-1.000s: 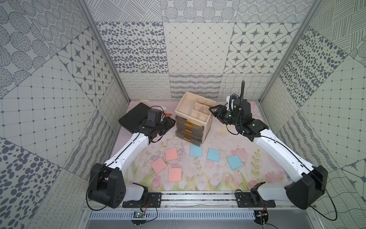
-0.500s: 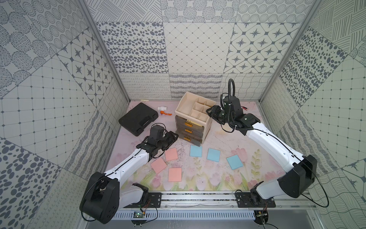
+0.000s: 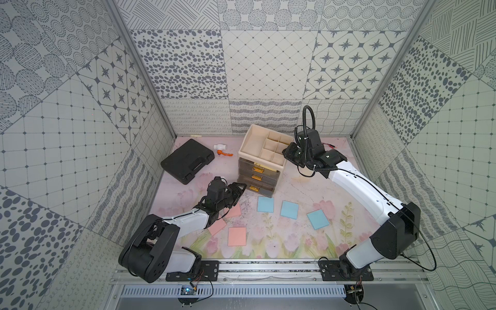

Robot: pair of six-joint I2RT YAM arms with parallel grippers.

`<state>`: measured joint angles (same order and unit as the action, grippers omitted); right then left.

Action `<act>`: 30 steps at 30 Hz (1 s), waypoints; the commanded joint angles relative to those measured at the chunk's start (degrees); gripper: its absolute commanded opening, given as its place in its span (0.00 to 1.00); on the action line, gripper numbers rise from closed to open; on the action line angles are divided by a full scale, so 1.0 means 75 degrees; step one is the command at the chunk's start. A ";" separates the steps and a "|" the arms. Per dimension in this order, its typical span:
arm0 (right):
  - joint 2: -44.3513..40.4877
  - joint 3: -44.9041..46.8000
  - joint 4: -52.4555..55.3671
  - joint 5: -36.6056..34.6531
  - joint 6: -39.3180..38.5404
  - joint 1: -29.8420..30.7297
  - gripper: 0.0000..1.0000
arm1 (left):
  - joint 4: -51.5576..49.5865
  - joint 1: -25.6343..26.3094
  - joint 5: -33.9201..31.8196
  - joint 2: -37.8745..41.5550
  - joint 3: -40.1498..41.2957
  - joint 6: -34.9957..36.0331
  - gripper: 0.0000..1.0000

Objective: Please put the sticky notes in the drawer by color
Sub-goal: Adjust the storage box at the center of the board.

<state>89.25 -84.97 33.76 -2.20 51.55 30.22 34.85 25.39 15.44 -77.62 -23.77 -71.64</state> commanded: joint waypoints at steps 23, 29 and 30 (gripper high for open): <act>0.1285 -0.3612 0.2681 -0.0590 -0.0300 0.0121 0.05 | 0.0925 0.0117 0.1021 -0.1216 -0.1791 0.0290 0.60; 0.1579 -0.4004 0.3185 -0.0999 -0.0101 0.0178 0.04 | -0.1107 0.0131 0.1369 -0.0530 -0.1940 0.0854 0.64; 0.1585 -0.4008 0.3229 -0.1087 -0.0075 0.0179 0.05 | -0.1328 0.0134 0.1467 -0.0403 -0.1940 0.0911 0.66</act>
<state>101.32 -112.25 58.92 -8.32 50.78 30.96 32.03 26.15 21.28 -84.40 -36.49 -70.85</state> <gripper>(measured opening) 0.135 0.643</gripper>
